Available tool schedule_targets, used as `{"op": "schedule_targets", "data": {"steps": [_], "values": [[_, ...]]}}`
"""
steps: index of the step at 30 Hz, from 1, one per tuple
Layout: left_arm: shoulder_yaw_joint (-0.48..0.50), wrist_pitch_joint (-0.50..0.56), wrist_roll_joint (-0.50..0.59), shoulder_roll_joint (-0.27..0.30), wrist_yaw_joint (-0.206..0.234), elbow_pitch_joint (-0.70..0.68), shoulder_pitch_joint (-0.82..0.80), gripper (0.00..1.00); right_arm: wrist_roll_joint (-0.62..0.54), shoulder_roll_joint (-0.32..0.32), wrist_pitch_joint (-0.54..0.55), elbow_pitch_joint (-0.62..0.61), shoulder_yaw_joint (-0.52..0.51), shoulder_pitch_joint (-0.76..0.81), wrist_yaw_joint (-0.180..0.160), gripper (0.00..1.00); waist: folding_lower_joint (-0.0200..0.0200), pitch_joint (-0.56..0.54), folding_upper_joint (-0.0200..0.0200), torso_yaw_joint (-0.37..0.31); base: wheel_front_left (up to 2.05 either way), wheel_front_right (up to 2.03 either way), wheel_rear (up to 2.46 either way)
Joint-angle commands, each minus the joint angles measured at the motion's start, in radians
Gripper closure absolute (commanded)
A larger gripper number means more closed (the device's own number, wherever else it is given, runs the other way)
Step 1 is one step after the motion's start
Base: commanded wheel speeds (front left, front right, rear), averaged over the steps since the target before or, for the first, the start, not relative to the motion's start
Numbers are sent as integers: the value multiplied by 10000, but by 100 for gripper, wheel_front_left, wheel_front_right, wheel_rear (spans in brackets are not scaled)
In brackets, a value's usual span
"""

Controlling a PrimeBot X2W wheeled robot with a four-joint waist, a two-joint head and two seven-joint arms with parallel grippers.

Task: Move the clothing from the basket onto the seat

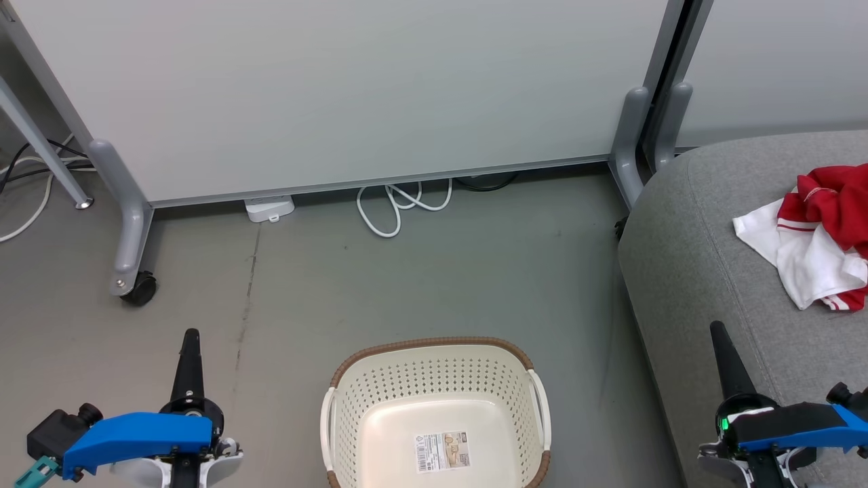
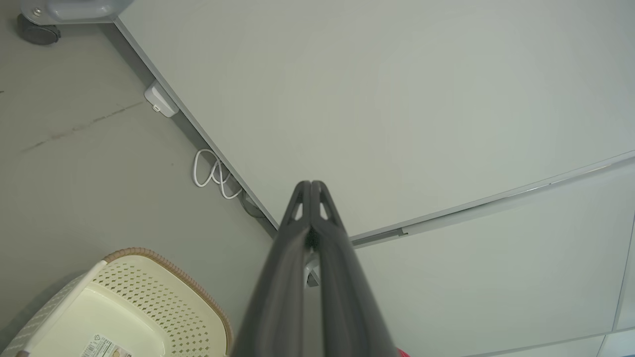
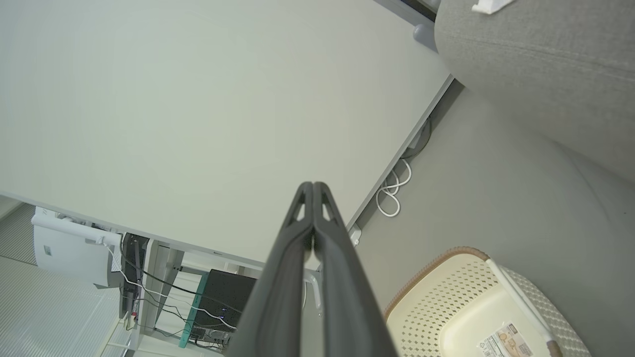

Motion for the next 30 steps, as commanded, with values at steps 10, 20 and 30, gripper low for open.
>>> {"op": "schedule_targets", "data": {"steps": [10, 20, 30], "values": [[116, 274, -1068, 57, -76, -127, -248, 100, 1110, -12, 282, -35, -88, -241, 3, 100, 0, -81, -1, -61, 0, 0, 0], [166, 492, -1949, 58, -85, -146, -274, 100, 2003, -12, 496, -17, -138, -282, 3, 100, -1, -162, -1, -121, 0, 0, 0], [208, 707, -2747, 60, -95, -154, -288, 100, 2846, -12, 707, -1, -190, -297, 4, 100, -1, -244, -1, -182, 0, 0, 0]]}}
